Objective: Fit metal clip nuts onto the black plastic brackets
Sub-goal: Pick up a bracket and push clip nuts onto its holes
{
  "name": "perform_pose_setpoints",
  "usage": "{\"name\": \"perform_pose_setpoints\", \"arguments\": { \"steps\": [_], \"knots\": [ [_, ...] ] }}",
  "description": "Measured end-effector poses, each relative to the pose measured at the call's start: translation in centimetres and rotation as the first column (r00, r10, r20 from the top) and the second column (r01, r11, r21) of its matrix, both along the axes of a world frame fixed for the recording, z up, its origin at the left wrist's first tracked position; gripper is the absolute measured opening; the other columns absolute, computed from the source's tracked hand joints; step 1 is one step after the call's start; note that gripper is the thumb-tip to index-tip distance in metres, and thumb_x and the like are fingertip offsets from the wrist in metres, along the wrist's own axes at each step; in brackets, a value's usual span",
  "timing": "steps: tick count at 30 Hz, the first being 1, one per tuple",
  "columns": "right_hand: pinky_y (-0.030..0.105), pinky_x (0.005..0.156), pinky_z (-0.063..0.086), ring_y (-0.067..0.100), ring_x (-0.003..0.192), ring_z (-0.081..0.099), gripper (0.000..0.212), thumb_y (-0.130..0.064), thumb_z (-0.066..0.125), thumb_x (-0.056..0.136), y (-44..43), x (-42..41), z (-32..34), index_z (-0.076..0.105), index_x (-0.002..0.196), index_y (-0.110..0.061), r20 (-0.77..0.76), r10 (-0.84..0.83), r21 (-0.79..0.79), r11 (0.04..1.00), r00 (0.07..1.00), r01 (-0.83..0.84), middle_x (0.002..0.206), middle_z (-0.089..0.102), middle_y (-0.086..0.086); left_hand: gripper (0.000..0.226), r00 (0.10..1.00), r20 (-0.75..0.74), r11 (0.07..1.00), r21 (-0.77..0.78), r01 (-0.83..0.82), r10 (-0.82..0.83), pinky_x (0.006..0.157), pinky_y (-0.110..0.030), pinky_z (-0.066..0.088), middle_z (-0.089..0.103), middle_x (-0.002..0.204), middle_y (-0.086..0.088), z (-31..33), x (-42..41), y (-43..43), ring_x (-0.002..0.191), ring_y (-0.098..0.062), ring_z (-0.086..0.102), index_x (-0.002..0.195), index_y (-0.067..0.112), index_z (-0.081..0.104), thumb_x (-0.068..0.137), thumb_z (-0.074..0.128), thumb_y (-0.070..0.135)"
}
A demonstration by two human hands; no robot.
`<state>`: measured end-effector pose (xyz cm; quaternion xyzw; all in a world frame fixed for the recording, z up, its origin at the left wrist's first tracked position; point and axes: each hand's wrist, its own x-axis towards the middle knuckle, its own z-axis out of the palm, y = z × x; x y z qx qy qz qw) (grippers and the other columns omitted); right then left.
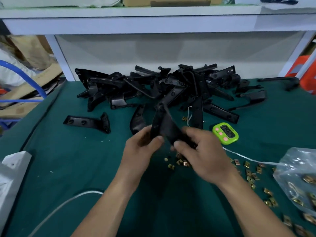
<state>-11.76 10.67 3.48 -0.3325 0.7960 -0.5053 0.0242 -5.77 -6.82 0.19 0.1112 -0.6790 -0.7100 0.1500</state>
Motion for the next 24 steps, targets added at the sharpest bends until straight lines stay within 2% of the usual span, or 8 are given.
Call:
{"name": "perform_pose_setpoints", "arguments": {
  "steps": [2, 5, 7, 9, 12, 16, 20, 24],
  "knots": [
    [0.033, 0.061, 0.053, 0.009, 0.070, 0.065, 0.015, -0.021, 0.058, 0.097, 1.4, -0.5, -0.3, 0.065, 0.108, -0.027, -0.075, -0.144, 0.076, 0.986, 0.987, 0.149, 0.078, 0.070, -0.005, 0.032, 0.988, 0.084, 0.911, -0.405, -0.084, 0.128, 0.080, -0.005, 0.046, 0.072, 0.100, 0.021, -0.7, 0.4, 0.3, 0.092, 0.008, 0.065, 0.111, 0.037, 0.072, 0.085, 0.081, 0.021],
    [0.026, 0.053, 0.045, 0.011, 0.056, 0.054, 0.025, -0.012, 0.055, 0.097, 2.7, -0.4, -1.2, 0.061, 0.114, -0.029, -0.237, -0.309, 0.235, 0.902, 0.921, 0.363, 0.068, 0.061, -0.008, 0.027, 0.984, 0.177, 0.727, -0.679, 0.098, 0.033, 0.086, 0.000, 0.034, 0.065, 0.104, 0.025, -1.2, 0.8, 1.2, 0.100, 0.011, 0.055, 0.105, 0.038, 0.076, 0.079, 0.082, 0.031],
    [0.030, 0.077, 0.046, 0.014, 0.071, 0.059, 0.034, -0.008, 0.058, 0.091, 2.6, -0.2, -1.9, 0.066, 0.119, -0.024, -0.324, -0.313, 0.339, 0.843, 0.893, 0.418, 0.081, 0.068, -0.004, 0.025, 0.976, 0.219, 0.657, -0.734, 0.172, -0.011, 0.091, -0.005, 0.033, 0.062, 0.106, 0.022, -1.4, 0.6, 1.3, 0.103, 0.007, 0.050, 0.104, 0.037, 0.078, 0.080, 0.081, 0.034],
    [0.030, 0.096, 0.030, 0.017, 0.090, 0.060, 0.034, -0.014, 0.061, 0.088, 2.2, -0.4, -2.3, 0.069, 0.121, -0.019, -0.404, -0.288, 0.425, 0.782, 0.868, 0.457, 0.094, 0.070, -0.004, 0.017, 0.977, 0.213, 0.672, -0.721, 0.169, -0.017, 0.087, -0.010, 0.040, 0.064, 0.097, 0.017, -1.4, 0.3, 1.1, 0.097, 0.000, 0.055, 0.098, 0.034, 0.081, 0.082, 0.082, 0.029],
    [0.033, 0.101, 0.023, 0.019, 0.097, 0.056, 0.028, -0.029, 0.058, 0.089, 1.4, -0.5, -2.8, 0.070, 0.113, -0.024, -0.463, -0.256, 0.530, 0.688, 0.849, 0.497, 0.095, 0.063, -0.008, 0.009, 0.984, 0.178, 0.629, -0.762, 0.155, -0.027, 0.081, -0.026, 0.048, 0.063, 0.085, 0.012, -1.7, 0.1, 0.9, 0.087, -0.008, 0.058, 0.090, 0.030, 0.082, 0.085, 0.080, 0.022],
    [0.043, 0.103, 0.033, 0.025, 0.094, 0.056, 0.027, -0.038, 0.057, 0.082, 0.9, -0.4, -3.1, 0.067, 0.100, -0.021, -0.499, -0.228, 0.549, 0.664, 0.836, 0.508, 0.089, 0.056, -0.005, 0.004, 0.997, 0.044, 0.515, -0.857, 0.004, 0.066, 0.074, -0.033, 0.049, 0.057, 0.080, 0.016, -2.0, 0.3, 1.5, 0.082, -0.010, 0.054, 0.084, 0.024, 0.076, 0.086, 0.078, 0.021],
    [0.039, 0.104, 0.029, 0.022, 0.097, 0.054, 0.037, -0.050, 0.052, 0.076, 0.9, -0.6, -3.0, 0.066, 0.099, -0.026, -0.494, -0.203, 0.569, 0.660, 0.846, 0.490, 0.091, 0.051, -0.008, 0.014, 0.966, 0.042, 0.627, -0.768, -0.131, 0.254, 0.064, -0.011, 0.040, 0.062, 0.072, 0.034, -1.8, 0.2, 1.5, 0.078, 0.007, 0.060, 0.084, 0.044, 0.072, 0.087, 0.073, 0.030],
    [0.035, 0.101, 0.028, 0.018, 0.091, 0.052, 0.027, -0.052, 0.059, 0.073, 0.8, -0.7, -3.0, 0.058, 0.089, -0.030, -0.488, -0.207, 0.524, 0.707, 0.848, 0.475, 0.085, 0.043, -0.013, 0.020, 0.968, 0.088, 0.800, -0.583, -0.142, 0.236, 0.061, -0.006, 0.045, 0.068, 0.078, 0.033, -1.7, -0.1, 1.3, 0.076, 0.010, 0.064, 0.082, 0.046, 0.071, 0.089, 0.073, 0.027]
  ]
}}
